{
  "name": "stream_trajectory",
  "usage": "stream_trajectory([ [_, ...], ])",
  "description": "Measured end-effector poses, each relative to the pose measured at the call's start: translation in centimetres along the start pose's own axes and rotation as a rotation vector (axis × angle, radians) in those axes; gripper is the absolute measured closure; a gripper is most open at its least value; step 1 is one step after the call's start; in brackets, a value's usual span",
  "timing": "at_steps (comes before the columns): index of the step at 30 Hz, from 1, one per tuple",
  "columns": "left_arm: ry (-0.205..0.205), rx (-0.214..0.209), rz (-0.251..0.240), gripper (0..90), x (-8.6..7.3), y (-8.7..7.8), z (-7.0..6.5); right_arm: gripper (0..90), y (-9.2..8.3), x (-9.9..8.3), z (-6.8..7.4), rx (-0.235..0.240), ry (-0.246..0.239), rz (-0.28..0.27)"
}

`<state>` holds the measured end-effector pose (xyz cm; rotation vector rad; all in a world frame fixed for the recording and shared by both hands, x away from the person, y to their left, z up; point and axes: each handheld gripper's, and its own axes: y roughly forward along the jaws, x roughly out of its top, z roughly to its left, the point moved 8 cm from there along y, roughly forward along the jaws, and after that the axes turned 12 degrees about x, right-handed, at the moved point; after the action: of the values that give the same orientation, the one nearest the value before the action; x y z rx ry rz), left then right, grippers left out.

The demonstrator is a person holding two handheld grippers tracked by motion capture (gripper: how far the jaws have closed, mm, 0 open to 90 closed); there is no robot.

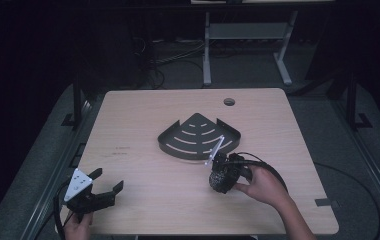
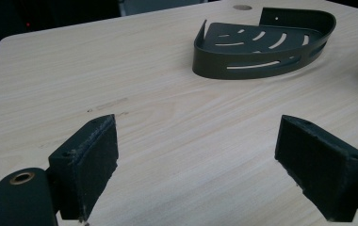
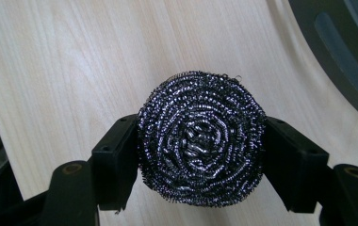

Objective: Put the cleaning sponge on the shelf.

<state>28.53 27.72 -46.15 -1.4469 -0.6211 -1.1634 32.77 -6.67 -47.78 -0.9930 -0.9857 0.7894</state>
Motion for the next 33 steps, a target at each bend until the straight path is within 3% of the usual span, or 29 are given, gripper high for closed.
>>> stream_trajectory([
  [15,-0.004,0.002,-0.002,13.2,0.1,0.0,0.0,32.1,-1.1,1.1,-1.2,0.028,0.005,-0.018],
  [33,-0.009,0.002,-0.008,13.2,0.2,-0.1,0.1,32.1,-2.0,2.2,-2.5,0.029,0.019,-0.013],
])
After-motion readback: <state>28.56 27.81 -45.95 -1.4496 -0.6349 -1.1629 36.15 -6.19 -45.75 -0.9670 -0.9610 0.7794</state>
